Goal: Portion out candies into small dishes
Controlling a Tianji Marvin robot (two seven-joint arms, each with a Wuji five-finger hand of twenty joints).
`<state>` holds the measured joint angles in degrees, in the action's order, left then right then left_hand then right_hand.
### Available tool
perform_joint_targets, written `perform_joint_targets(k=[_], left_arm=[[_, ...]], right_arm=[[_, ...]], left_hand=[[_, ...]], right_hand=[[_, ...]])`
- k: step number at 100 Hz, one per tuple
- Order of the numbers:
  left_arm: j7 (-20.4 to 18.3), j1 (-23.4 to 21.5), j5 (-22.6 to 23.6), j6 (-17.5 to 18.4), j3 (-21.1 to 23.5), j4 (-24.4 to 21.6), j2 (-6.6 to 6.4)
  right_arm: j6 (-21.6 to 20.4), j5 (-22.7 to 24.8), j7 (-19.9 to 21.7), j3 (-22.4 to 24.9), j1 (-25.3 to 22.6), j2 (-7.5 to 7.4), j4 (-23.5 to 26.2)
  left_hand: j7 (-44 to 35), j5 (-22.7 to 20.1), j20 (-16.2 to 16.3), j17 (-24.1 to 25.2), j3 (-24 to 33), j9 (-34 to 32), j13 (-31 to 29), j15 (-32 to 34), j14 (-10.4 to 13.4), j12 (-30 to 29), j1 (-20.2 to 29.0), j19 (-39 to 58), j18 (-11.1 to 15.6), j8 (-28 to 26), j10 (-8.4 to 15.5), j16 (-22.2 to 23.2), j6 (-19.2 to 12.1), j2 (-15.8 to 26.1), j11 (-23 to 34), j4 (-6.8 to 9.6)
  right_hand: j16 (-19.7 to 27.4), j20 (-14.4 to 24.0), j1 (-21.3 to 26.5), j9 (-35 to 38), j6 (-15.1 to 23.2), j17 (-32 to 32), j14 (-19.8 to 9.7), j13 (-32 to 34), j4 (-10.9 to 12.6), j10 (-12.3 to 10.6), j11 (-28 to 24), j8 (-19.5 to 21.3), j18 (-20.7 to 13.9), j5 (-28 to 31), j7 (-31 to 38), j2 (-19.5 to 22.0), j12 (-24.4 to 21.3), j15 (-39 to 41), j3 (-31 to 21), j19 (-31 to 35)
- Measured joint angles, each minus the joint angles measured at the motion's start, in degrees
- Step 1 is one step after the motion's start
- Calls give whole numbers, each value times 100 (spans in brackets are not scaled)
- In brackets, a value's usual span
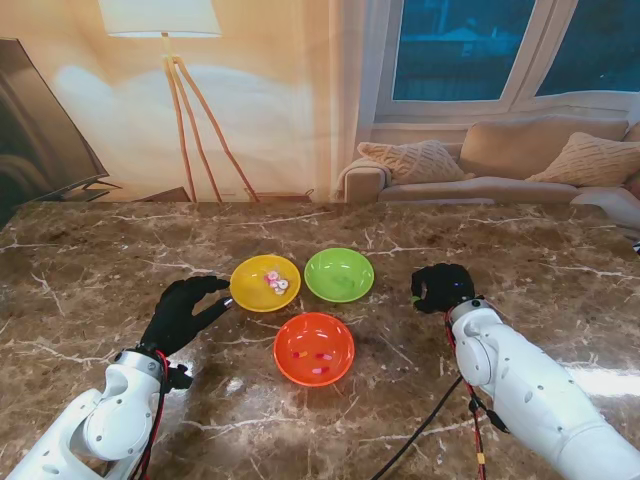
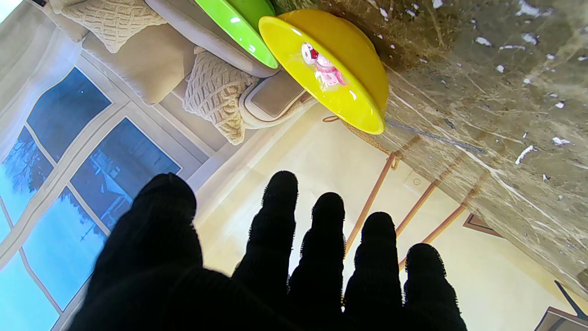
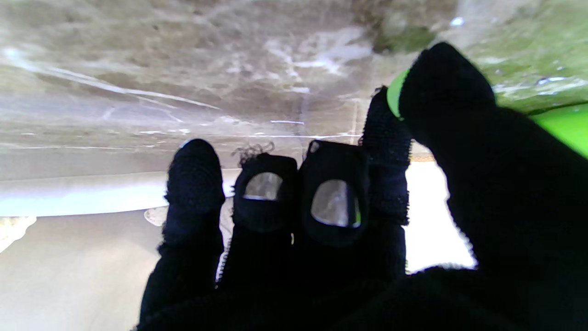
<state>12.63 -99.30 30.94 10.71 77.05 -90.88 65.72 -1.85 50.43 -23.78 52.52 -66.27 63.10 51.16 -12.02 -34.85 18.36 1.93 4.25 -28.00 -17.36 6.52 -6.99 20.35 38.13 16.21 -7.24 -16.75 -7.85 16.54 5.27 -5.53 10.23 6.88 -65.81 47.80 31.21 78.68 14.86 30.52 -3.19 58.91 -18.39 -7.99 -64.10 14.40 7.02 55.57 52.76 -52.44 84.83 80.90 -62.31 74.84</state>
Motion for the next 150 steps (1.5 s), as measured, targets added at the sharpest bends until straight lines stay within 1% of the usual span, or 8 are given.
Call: perform_joint_targets(k=[21, 47, 66, 86, 112, 128, 141, 150], left_arm=[[-2, 1, -1, 1, -2, 0, 0], [1, 3, 8, 1, -8, 2, 0], [7, 4, 8, 6, -8, 5, 0], [21, 4, 6, 14, -8, 9, 0], [30, 2, 4, 14, 2, 10, 1], [31, -1, 0, 19, 6, 10, 1], [33, -1, -5, 23, 6, 10, 1], [34, -1, -10, 25, 7, 10, 1]], right_arm=[[-69, 60, -31, 191, -121, -5, 181], [-190, 221, 105, 513, -358, -46, 935], [-216, 166, 165, 466, -313, -14, 1319], [-111, -190, 160, -17, 33, 92, 1301], [34, -576, 72, -522, 440, 325, 1080], [152, -726, 73, -747, 609, 433, 911], [219, -854, 77, -915, 729, 504, 729], [253, -885, 131, -963, 762, 528, 673]], left_hand=[[0, 0, 0, 0, 0, 0, 0, 0, 0, 1, 0, 0, 0, 0, 0, 0, 0, 0, 0, 0], [0, 0, 0, 1, 0, 0, 0, 0, 0, 1, 0, -1, 0, 0, 0, 0, 0, 0, 0, 0], [0, 0, 0, 1, 0, 0, 0, 0, 0, 1, 0, -3, 0, 0, 0, 0, 0, 0, 0, 0], [0, 0, 0, 1, 0, 0, 0, 0, 0, 1, 0, -5, 0, 0, 0, 0, 0, 0, 0, 0], [0, 0, 0, 1, 0, 0, 0, 0, 0, 1, 0, -6, 0, 0, 0, 0, 0, 0, 0, 0], [0, 0, 0, 1, 0, 0, 0, 0, 0, 1, 0, -7, 0, 0, 0, 0, 0, 0, 0, 0], [0, 0, 0, 1, 0, 0, 0, 0, 0, 1, 0, -8, 0, 0, 0, 0, 0, 0, 0, 0], [0, 0, 0, 1, 0, 0, 0, 0, 0, 1, 0, -8, 0, 0, 0, 0, 0, 0, 0, 0]], right_hand=[[0, 0, 0, -7, 36, -1, 0, 0, -1, 7, -28, 2, -1, 0, -2, 0, 4, 0, 1, 0], [0, 0, 0, -8, 42, -2, 0, 0, -1, 9, -30, 69, -1, 0, -2, 0, 5, 0, 1, 0], [0, 0, 0, -8, 44, -2, 0, 0, -1, 9, -30, 71, -1, 0, -3, 0, 5, 0, 1, 0], [0, 0, 0, -8, 77, -2, 0, 0, -1, 9, -30, 72, -1, 0, -3, -17, 5, 0, 1, 0], [0, 0, 0, -8, 81, -2, 1, 0, -2, 9, -30, 67, 1, 0, -3, -20, 5, 0, 1, 0], [0, 0, -1, -8, 81, -2, 1, 0, -2, 10, -30, -85, 54, 0, -3, -20, 5, 0, 1, 0], [2, 0, -2, -8, 77, -2, 1, 0, -2, 10, 44, -544, 60, 0, -3, -20, 5, -13, 51, 0], [2, 0, -5, -41, -142, -15, 1, -6, 1, 10, 300, -789, 62, -131, -176, -13, -64, -83, 65, -8]])
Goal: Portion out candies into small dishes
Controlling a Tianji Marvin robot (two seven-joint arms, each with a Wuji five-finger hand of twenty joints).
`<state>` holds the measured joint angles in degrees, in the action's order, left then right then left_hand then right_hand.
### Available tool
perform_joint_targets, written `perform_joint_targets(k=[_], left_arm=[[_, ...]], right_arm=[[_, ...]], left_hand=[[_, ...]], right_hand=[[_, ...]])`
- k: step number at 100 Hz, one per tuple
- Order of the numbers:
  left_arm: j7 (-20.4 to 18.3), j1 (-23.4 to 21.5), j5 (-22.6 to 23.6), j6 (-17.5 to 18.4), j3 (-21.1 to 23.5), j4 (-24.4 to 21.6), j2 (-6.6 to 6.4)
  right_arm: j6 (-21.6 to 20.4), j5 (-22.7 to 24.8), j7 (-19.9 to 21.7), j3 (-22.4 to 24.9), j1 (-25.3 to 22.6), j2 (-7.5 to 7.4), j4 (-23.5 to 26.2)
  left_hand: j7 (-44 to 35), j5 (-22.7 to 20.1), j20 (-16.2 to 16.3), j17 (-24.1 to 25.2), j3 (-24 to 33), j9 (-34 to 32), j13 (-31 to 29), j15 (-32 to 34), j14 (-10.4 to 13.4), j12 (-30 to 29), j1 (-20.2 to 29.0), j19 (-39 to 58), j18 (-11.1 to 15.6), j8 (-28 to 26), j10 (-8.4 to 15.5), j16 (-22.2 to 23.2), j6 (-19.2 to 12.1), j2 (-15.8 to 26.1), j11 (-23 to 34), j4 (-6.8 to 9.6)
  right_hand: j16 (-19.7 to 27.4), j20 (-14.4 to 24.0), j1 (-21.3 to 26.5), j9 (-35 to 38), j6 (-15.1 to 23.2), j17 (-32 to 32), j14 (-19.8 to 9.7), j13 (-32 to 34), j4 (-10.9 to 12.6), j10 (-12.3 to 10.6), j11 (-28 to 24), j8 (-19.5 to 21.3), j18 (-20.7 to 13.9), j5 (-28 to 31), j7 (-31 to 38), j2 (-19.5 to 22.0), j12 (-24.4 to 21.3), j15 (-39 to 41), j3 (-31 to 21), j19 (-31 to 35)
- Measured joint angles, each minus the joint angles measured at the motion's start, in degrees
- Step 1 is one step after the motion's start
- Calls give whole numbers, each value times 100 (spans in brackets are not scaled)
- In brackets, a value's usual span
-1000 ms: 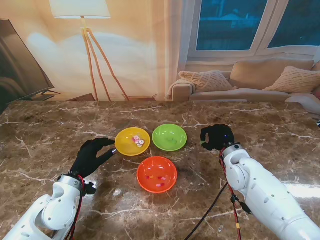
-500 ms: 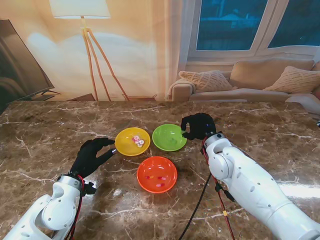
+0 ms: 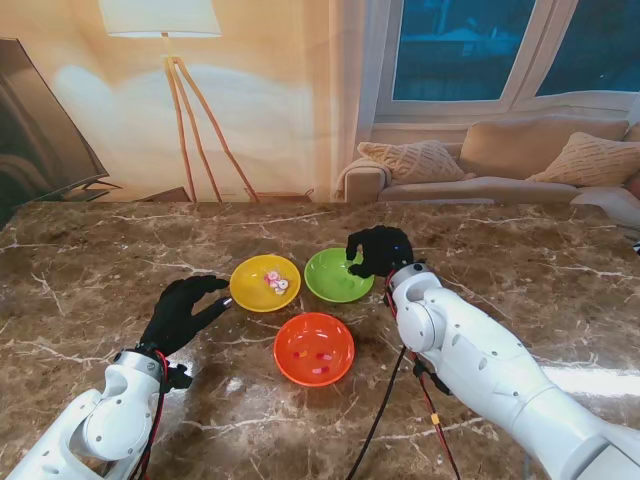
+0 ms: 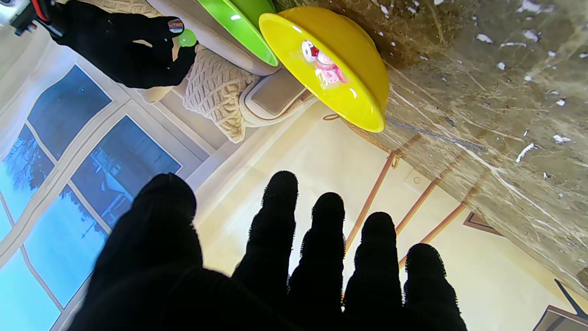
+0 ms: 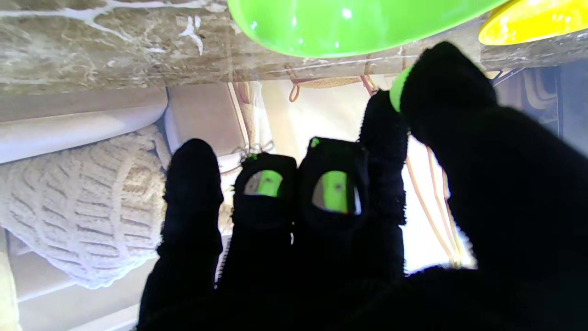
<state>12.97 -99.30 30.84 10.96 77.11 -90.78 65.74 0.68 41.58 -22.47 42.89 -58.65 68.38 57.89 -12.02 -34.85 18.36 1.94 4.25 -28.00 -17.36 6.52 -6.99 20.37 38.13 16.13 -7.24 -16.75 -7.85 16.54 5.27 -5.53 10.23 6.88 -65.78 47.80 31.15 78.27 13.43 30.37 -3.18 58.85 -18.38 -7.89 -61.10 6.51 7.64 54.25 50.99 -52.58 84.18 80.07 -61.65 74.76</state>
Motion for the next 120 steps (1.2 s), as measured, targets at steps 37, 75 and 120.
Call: perform_joint_targets(k=[37, 75, 120], left_arm=[[-5, 2, -7, 0, 3, 2, 0], [7, 1, -1, 7, -7, 2, 0], [25, 1, 7, 32, -69, -20, -1]], right_arm=[[7, 61, 107, 48, -17, -12, -5], [15, 463, 692, 1092, -853, -240, 1178], [-403, 732, 1199, 2582, -2413, -477, 2756]], left_hand=[[0, 0, 0, 0, 0, 0, 0, 0, 0, 0, 0, -9, 0, 0, 0, 0, 0, 0, 0, 0], [0, 0, 2, 0, 0, 0, 0, 0, 0, 0, 0, -36, 0, 0, 0, 0, 0, 0, 0, 0], [0, 0, 120, 0, 0, 0, 0, 0, 0, -114, 0, -36, 0, 0, -1, 0, 0, 0, -70, 0]], right_hand=[[1, 0, -469, -338, -459, -172, 0, -214, 596, -36, 184, 965, 0, 22, -1989, 110, -80, -67, -296, -76], [1490, -339, -964, -1779, -639, -751, -5, -1268, 650, 46, 2592, 1473, -52, -748, -2637, 795, -2802, -2537, 14, -1224], [3841, -1412, -1484, -2967, -800, -1037, 6, -1562, 771, 325, 4669, 1568, -191, -1553, -3261, 1600, -5566, -5989, 1115, -2645]])
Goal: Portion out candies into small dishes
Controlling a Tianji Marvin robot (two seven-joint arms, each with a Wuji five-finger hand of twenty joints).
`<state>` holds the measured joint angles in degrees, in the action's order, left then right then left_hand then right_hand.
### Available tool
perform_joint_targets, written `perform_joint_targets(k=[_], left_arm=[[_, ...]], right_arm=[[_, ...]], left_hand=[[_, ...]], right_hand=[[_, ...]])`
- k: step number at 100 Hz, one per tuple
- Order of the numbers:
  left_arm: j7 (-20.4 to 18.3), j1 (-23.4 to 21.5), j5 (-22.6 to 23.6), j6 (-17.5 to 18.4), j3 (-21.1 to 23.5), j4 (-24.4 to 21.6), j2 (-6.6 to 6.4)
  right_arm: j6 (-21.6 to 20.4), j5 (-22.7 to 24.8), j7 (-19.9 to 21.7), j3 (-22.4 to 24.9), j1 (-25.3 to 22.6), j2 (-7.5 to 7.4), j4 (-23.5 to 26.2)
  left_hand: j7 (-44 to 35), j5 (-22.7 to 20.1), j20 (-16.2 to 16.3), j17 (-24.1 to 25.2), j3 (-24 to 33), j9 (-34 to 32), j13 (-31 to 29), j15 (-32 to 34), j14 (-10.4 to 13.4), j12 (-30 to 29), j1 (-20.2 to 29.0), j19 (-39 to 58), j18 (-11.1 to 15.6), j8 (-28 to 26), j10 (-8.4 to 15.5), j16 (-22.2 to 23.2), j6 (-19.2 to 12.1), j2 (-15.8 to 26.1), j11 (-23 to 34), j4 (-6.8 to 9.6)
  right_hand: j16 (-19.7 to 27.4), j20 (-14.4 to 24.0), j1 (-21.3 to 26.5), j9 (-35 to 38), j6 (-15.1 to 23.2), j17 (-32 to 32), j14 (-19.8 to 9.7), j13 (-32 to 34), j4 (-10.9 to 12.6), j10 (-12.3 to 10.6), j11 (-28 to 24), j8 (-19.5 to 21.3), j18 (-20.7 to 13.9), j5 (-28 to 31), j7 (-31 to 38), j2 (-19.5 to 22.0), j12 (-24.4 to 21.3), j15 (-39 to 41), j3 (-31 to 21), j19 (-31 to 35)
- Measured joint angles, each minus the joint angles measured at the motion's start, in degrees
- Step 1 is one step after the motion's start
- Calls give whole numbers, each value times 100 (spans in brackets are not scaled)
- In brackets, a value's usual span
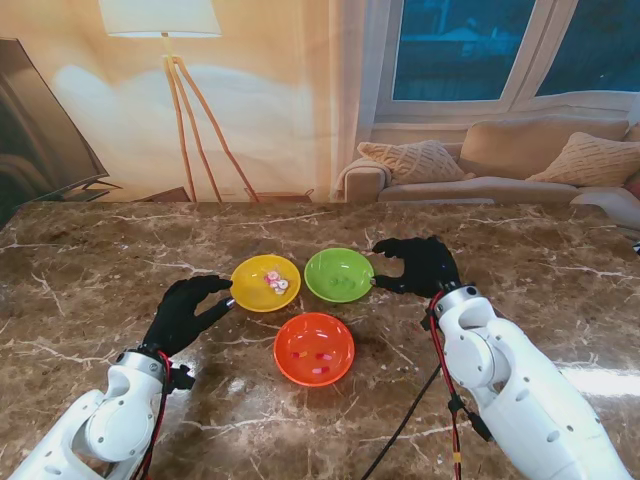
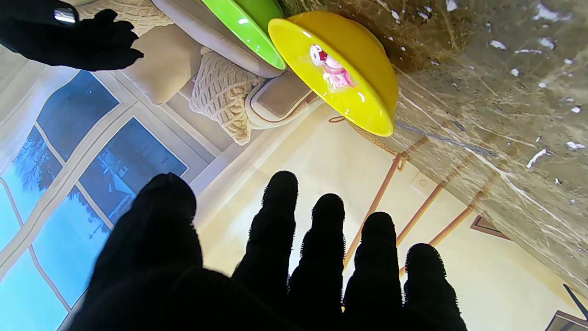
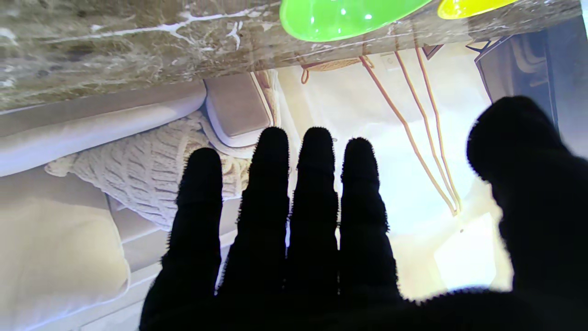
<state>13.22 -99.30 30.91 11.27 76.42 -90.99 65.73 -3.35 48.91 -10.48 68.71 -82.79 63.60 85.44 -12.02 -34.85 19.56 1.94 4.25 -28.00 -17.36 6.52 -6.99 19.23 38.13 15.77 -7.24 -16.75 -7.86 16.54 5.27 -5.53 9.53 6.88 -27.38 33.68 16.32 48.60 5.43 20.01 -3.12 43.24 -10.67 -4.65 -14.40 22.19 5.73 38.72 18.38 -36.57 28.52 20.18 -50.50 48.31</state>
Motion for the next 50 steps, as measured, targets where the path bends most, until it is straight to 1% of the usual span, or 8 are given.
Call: perform_joint_targets(k=[5, 7, 8, 12, 18, 31, 38, 50], left_arm=[[2, 2, 0, 1, -16, -6, 0], [3, 3, 0, 1, -24, -8, 0], [3, 4, 0, 1, -27, -9, 0], [2, 10, -5, 1, -44, -13, 0], [-2, 31, -31, 3, -81, -14, -1], [-87, 74, -208, 5, -152, -34, -1], [-116, 87, -225, 6, -183, -43, -1], [-149, 99, -264, 39, -230, -44, -1]], right_arm=[[-44, -17, 12, 104, -160, -12, 111], [-60, -23, 14, 140, -221, -17, 150], [-67, -26, 14, 152, -245, -19, 163], [-101, -46, 14, 200, -340, -29, 205], [-173, -78, 10, 289, -488, -31, 258], [-300, -279, 1, 419, -762, -33, 327], [-393, -444, -3, 451, -862, -33, 327], [-561, -711, -84, 476, -980, -16, 297]], left_hand=[[0, 0, 8, 0, 0, 2, 0, 0, 0, -24, 0, 63, 0, 0, 0, 0, 0, 0, -47, 0], [0, 0, 16, 0, 0, 2, 0, 0, 0, -80, 0, 127, 0, 0, 0, 0, 0, 0, -50, 0], [0, 0, 29, 0, 0, 2, 0, 0, 0, -88, 0, 141, 0, 0, 0, 0, 0, 0, -51, 0], [0, 1, 50, -1, 0, 4, 0, 0, 0, -153, 0, 257, 0, 0, 0, 0, 0, 0, -54, 0], [0, 1, 72, -15, 0, 35, 0, 0, 0, -164, 0, 332, 3, 0, 0, 0, 0, 0, -55, 0], [34, 7, 5, -64, 0, 124, 0, 0, 2, -301, 0, 485, 139, 0, 0, 0, 0, 0, -73, 0], [60, 9, -258, -65, 0, 124, 0, 0, 9, -395, 0, 623, 143, 0, 0, -21, 0, 0, -72, 0], [133, 83, -342, -65, 0, 258, 8, 0, 64, -444, 0, 643, 149, 0, 0, -81, 18, 0, -66, 0]], right_hand=[[142, -147, -1, -106, -1, -49, 0, -50, 238, 4, 142, 0, -18, -43, -49, 296, -220, -231, 503, -94], [159, -215, -1, -140, -2, -57, 0, -50, 258, 4, 144, 0, -27, -72, -144, 439, -297, -312, 776, -137], [233, -223, -1, -173, -7, -61, 0, -50, 353, 6, 170, 47, -28, -81, -64, 484, -333, -332, 877, -153], [368, -308, -152, -217, -16, -117, 0, -65, 475, 7, 216, 5, -54, -184, -124, 542, -426, -469, 1145, -273], [549, -436, -502, -319, -23, -174, -1, -119, 626, 7, 376, -1, -77, -284, -192, 573, -548, -669, 1062, -386], [880, -803, -1004, -668, -47, -309, -7, -433, 622, 63, 562, -27, -218, -484, -482, 754, -877, -1031, 749, -807], [1056, -1039, -1221, -880, -68, -380, -12, -572, 676, 77, 645, -47, -316, -629, -526, 1026, -1035, -1143, 740, -1021], [1308, -1335, -1494, -1168, -215, -470, -12, -780, 687, 144, 798, -144, -510, -711, -700, 1551, -1288, -1322, 733, -1247]])
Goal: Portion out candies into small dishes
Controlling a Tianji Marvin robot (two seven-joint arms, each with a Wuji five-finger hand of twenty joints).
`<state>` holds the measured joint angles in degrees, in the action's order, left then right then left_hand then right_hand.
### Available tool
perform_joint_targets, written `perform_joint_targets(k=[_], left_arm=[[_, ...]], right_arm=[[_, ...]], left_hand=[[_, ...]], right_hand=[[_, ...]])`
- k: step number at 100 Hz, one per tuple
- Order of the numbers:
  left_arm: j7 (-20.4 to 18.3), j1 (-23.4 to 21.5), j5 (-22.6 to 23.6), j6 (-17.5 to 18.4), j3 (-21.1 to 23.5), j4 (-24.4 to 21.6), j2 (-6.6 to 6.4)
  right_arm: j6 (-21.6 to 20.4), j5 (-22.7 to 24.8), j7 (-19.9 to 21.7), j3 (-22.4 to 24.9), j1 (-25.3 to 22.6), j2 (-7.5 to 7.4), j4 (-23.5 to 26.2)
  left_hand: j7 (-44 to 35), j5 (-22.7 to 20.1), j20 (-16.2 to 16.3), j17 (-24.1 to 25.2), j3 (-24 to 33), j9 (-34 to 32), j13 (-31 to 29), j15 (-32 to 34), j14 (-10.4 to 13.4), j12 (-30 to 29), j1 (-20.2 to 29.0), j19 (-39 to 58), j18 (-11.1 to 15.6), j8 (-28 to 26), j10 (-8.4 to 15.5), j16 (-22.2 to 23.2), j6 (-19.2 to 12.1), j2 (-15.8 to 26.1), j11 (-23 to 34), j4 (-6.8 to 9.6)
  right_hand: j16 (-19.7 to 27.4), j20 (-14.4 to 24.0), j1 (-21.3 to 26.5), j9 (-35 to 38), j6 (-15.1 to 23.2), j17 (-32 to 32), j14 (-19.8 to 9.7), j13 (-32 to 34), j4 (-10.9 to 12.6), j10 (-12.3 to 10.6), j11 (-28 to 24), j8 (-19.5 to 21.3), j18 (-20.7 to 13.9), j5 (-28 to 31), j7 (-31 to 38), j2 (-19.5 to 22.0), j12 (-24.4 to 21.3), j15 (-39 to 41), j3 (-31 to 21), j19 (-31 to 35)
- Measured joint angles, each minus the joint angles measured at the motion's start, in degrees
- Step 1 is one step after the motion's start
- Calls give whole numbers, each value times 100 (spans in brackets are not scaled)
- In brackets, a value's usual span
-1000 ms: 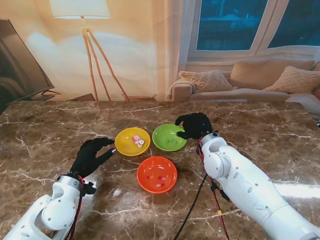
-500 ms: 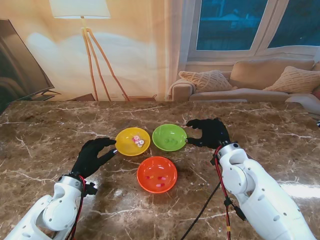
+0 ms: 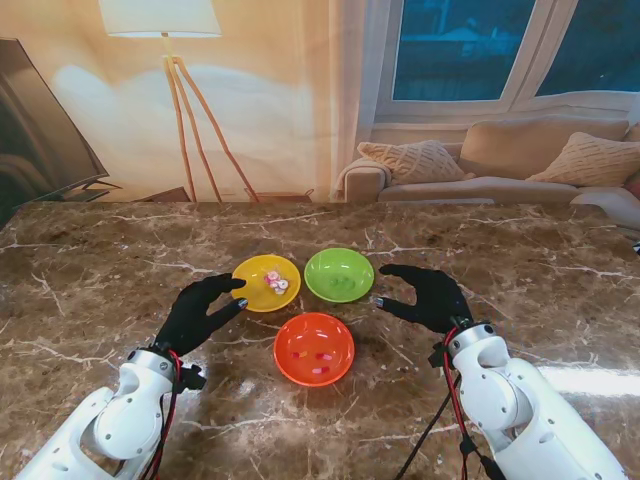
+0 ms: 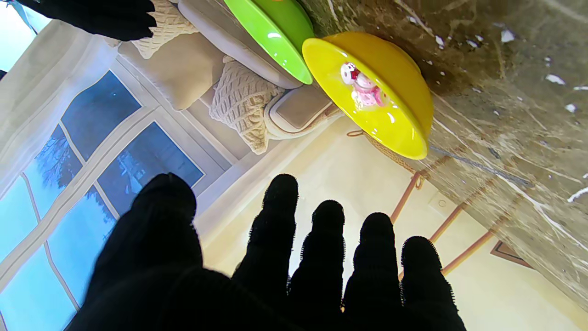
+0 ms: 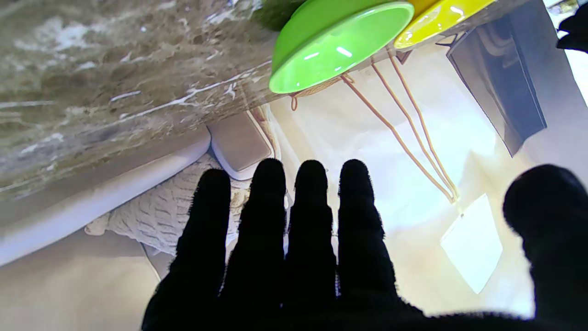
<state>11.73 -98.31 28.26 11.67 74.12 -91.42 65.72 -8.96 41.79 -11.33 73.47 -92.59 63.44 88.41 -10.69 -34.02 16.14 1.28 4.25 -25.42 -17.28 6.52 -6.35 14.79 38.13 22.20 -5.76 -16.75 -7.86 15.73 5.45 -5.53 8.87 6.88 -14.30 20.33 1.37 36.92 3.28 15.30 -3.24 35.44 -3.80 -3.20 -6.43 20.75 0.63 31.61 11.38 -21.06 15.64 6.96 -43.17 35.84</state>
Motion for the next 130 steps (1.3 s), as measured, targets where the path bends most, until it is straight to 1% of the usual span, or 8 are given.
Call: perform_joint_targets(k=[5, 9, 10, 15, 25, 41, 86, 130], left_arm=[[-10, 0, -35, 25, -15, -2, 0], [-12, 0, -68, 44, -27, -4, 1], [-12, 0, -77, 48, -30, -5, 1], [-11, 0, -141, 71, -52, -7, 3], [-11, -4, -273, 135, -94, -14, 8], [-58, -37, -299, 178, -128, -80, 11], [32, -114, -264, 35, -177, -352, 38], [83, -141, -202, 22, -192, -385, 47]], right_arm=[[-94, -87, -38, 0, -33, 13, -28], [-183, -114, -82, -1, -50, 26, -66], [-201, -119, -95, -2, -53, 30, -76], [-265, -162, -173, -16, -66, 46, -132], [-351, -353, -312, -42, -96, 85, -216], [-613, -591, -262, -14, -143, 127, -253], [-648, -441, -228, 148, -420, 125, 132], [-642, -330, -269, 251, -584, 120, 336]], left_hand=[[70, 116, -10, 0, 0, 3, 4, 0, 5, -11, 0, 2, 2, 23, 0, -5, 37, 0, -7, 0], [76, 166, -15, -1, 0, 76, 11, 0, 7, -64, 0, 41, 47, 29, 0, -7, 39, 0, -103, 0], [87, 186, -16, -2, 0, 109, 12, 0, 7, -64, 0, 47, 50, 33, 0, -7, 39, 0, 11, 0], [144, 208, -17, -2, 0, 168, 70, -1, 8, -120, -1, 134, 53, 99, 0, -70, 39, 0, -3, 0], [173, 219, -17, -2, 0, 204, 70, -2, 9, -147, -4, 231, 72, 163, 0, -81, 41, 0, 4, 0], [209, 276, -17, -2, -27, 222, 73, -2, 16, -202, -245, 340, 83, 224, 0, -89, 93, 0, 5, 0], [210, 277, -21, -2, -37, 222, 76, -2, 17, -209, -295, 348, 84, 289, 0, -148, 161, 0, 6, 1], [211, 277, -74, -2, -46, 223, 81, -2, 18, -210, -295, 348, 84, 290, 0, -150, 168, 0, 6, 1]], right_hand=[[26, -131, -14, -79, -81, -32, 0, -76, -18, 28, 10, -93, -74, -134, -107, 210, -89, -13, 89, -75], [83, -213, -65, -146, -116, -76, 0, -175, 96, 61, 26, -96, -148, -202, -158, 347, -153, -37, 143, -144], [83, -259, -99, -177, -134, -85, 0, -140, 96, 67, 21, -74, -152, -213, -147, 385, -160, -45, 237, -147], [148, -278, -286, -286, -196, -135, 0, -287, 97, 87, 64, -107, -227, -303, -198, 570, -215, -79, 222, -165], [218, -352, -374, -413, -287, -161, 0, -353, 97, 168, 92, -168, -288, -361, -231, 881, -292, -93, 349, -213], [233, -433, -506, -488, -366, -218, 2, -421, 97, 228, 95, -218, -304, -362, -292, 1157, -374, -93, 562, -215], [318, -490, -496, -692, -433, -232, 3, -620, 97, 282, 90, -239, -304, -557, -380, 1041, -448, -138, 581, -216], [319, -491, -487, -692, -427, -234, 3, -620, 97, 281, 75, -239, -304, -557, -369, 1021, -448, -138, 581, -216]])
